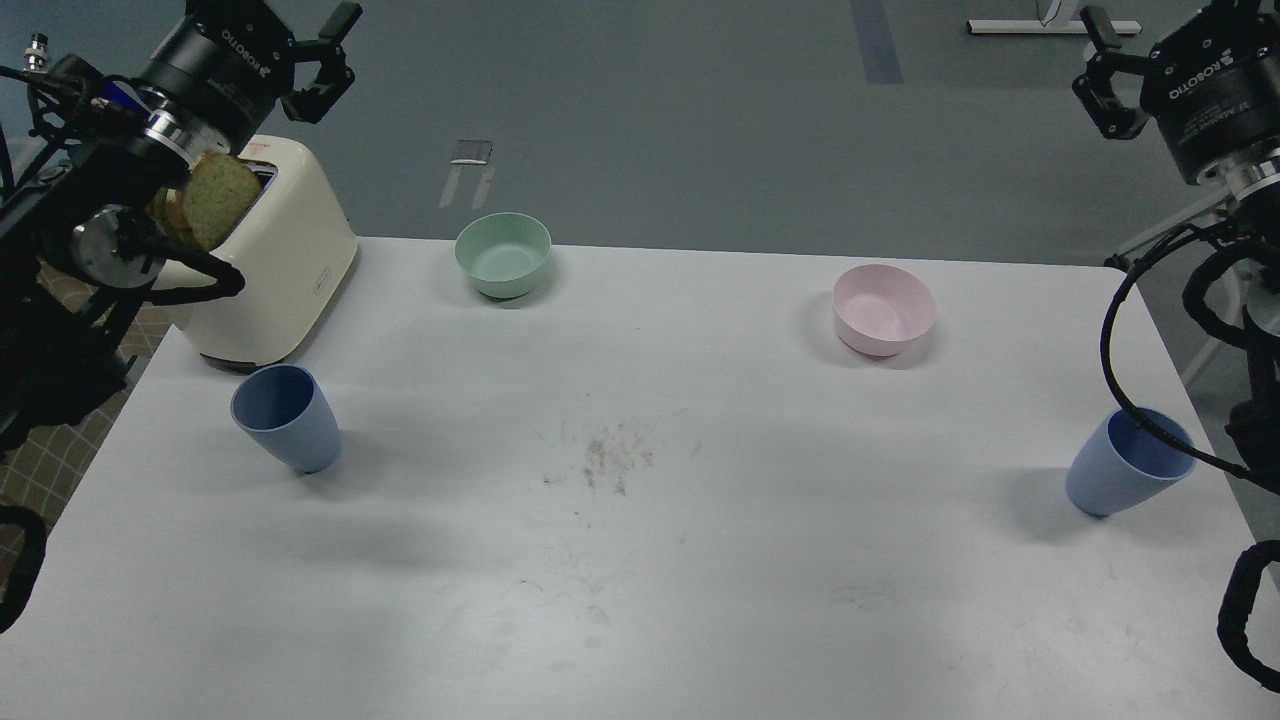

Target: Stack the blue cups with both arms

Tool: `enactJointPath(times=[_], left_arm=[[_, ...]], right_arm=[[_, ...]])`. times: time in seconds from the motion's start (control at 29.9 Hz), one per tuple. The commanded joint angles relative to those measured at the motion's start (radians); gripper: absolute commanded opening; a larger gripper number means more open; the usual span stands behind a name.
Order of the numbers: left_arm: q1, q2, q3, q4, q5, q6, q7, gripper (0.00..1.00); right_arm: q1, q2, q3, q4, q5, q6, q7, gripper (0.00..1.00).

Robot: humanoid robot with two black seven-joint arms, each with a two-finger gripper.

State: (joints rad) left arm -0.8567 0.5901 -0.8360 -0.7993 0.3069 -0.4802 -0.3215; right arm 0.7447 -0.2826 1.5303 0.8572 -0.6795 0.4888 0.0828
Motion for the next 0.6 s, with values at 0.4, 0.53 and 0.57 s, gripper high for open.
enactJointPath(times=[0.4, 0.53, 0.57], left_arm=[[0.001, 0.017, 0.0, -0.006, 0.001, -0.006, 0.001, 0.98], [0.001, 0.034, 0.0, -0.012, 0.018, -0.008, -0.004, 0.98], [0.001, 0.043, 0.0, -0.018, 0.043, -0.008, -0.005, 0.98]], right_arm=[[-0.008, 0.0, 0.007, -0.001, 0.0, 0.0, 0.0, 1.0], [-0.008, 0.0, 0.007, -0.001, 0.0, 0.0, 0.0, 1.0], [-0.011, 0.0, 0.007, -0.001, 0.0, 0.0, 0.0, 1.0]])
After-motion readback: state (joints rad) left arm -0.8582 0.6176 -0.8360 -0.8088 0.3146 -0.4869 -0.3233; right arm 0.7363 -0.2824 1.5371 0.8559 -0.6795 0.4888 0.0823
